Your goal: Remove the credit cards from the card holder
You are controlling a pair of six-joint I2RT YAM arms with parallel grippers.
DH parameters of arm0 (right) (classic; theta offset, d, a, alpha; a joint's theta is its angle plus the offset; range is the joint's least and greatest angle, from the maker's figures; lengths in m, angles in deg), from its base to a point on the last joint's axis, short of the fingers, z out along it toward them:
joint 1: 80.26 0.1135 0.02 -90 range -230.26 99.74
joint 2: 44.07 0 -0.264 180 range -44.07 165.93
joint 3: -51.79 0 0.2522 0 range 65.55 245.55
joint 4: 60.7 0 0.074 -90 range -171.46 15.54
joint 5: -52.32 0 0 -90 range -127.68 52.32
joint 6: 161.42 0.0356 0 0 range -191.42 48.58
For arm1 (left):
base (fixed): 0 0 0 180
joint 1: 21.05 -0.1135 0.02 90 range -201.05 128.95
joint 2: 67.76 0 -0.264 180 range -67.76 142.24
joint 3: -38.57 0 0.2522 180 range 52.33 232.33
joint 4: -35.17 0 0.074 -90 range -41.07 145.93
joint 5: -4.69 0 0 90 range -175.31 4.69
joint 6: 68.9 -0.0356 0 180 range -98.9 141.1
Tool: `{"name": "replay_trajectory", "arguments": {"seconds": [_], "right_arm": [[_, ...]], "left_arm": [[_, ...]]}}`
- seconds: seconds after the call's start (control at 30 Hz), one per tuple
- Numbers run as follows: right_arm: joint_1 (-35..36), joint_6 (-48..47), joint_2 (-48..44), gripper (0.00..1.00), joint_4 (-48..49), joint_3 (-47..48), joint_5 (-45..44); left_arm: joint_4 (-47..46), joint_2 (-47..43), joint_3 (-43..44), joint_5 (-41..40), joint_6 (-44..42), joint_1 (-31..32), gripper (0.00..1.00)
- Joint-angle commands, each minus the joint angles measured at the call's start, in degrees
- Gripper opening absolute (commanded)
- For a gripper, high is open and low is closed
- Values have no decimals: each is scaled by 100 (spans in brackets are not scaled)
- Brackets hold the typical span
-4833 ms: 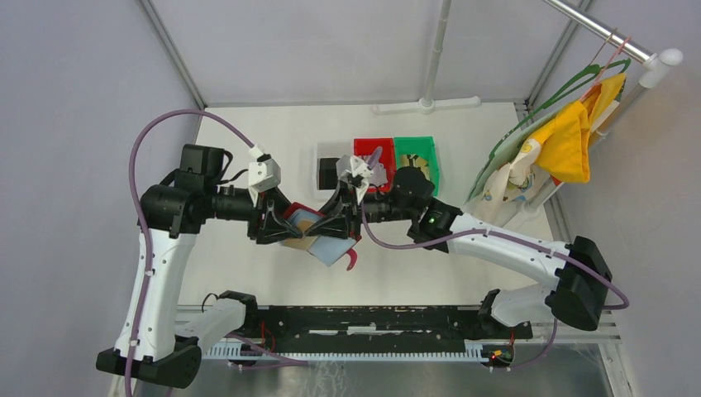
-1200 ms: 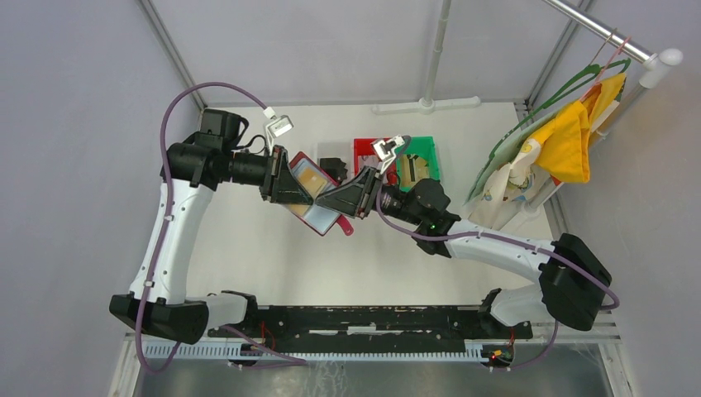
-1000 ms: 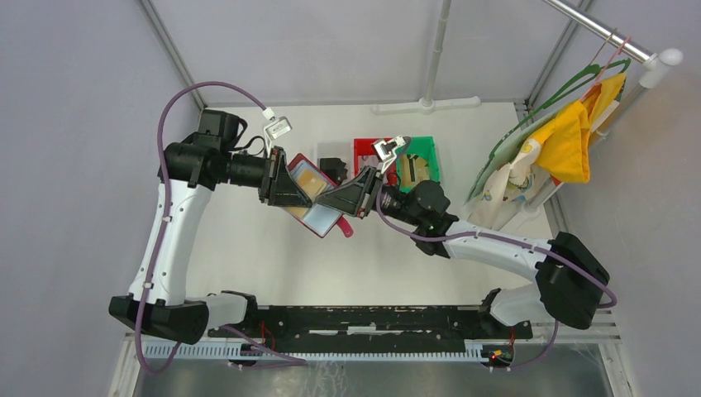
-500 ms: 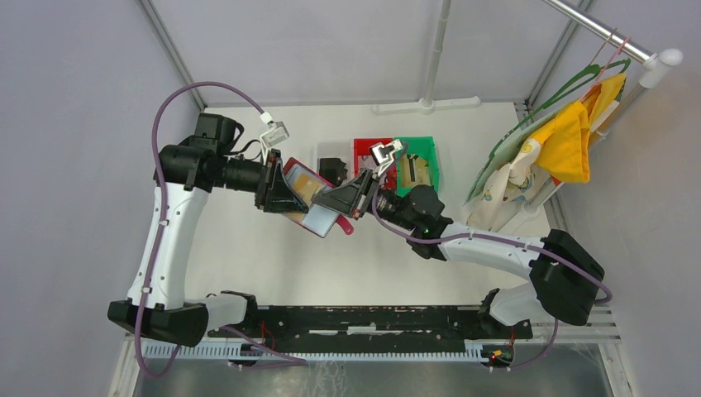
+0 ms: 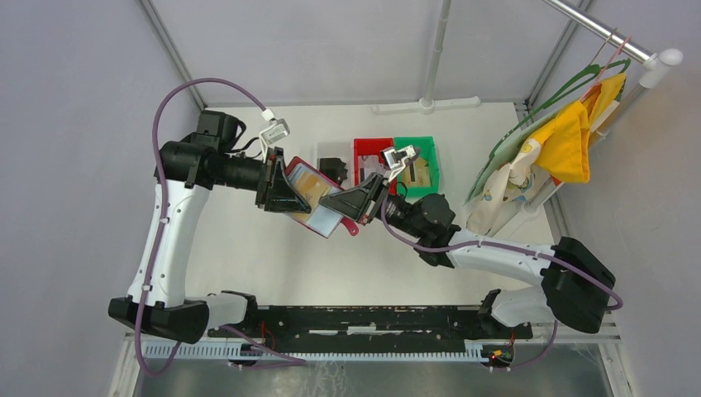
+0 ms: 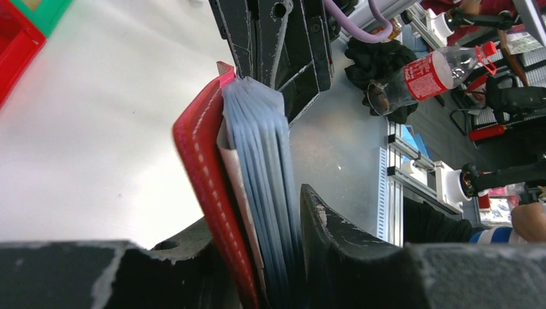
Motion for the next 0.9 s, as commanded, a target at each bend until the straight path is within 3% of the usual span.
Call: {"name": "replay_trajectory", "arguments": {"seconds": [0.0,0.2,0.57,0.77,0.8,0.87], "right_arm": [[-55,-265,-204,0,75,-233,-424],[-55,-409,-359,0,-20,-303,-449],[-102,-623,-329,0,-173,-206,-374],[-99,-572,-302,0,22,-199,-324],[-99,-552,-291,6,69,-194,-315],[-89,-468,-228,29,144,-126,-254]], "left_arm": [[122,50,353,797,-107,46,40],[122,173,357,824,44,37,33],[53,168,283,1352,318,-93,33],[-470,77,268,1110,819,-180,21],[-519,50,255,1051,819,-180,19],[-708,-19,149,956,944,-182,14]]}}
